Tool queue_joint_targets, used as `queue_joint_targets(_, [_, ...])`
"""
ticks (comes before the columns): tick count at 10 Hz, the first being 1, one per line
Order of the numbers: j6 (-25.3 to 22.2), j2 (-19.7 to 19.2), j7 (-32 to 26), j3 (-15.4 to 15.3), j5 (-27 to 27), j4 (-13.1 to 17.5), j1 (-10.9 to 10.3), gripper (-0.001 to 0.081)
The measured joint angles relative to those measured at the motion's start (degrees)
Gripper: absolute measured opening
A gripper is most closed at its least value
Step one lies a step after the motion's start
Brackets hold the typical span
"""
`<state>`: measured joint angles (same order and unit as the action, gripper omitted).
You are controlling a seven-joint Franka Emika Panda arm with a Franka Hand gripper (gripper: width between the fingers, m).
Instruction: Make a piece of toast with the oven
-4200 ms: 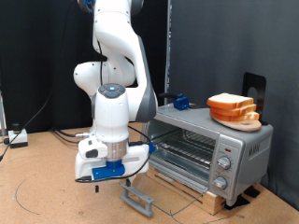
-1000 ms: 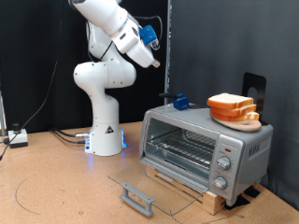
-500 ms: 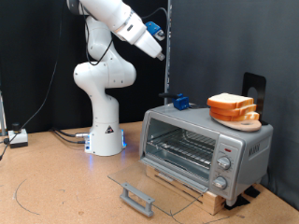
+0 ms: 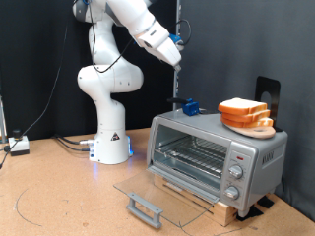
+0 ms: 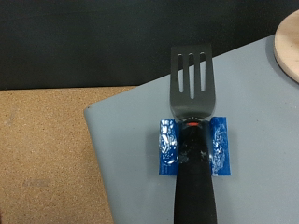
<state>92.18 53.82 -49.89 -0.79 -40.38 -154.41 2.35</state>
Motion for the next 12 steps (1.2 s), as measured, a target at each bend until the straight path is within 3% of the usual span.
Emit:
queue_joint_targets(2, [1.9,0.2,-1.0,-0.2,-1.1,-0.5,0.0,0.0809])
queue_joint_targets(5, [8.2,1.9,-3.1,-2.4,-2.4,-4.5,-0.1,0.0809])
queue_joint_targets(8, [10.1,2.7,-5.9,-5.1,-2.1,-7.3,-0.1,0.0809])
queue_joint_targets(12, [11.1,2.6,-5.8,-9.8,-2.3,-8.2,-0.3,0.0809])
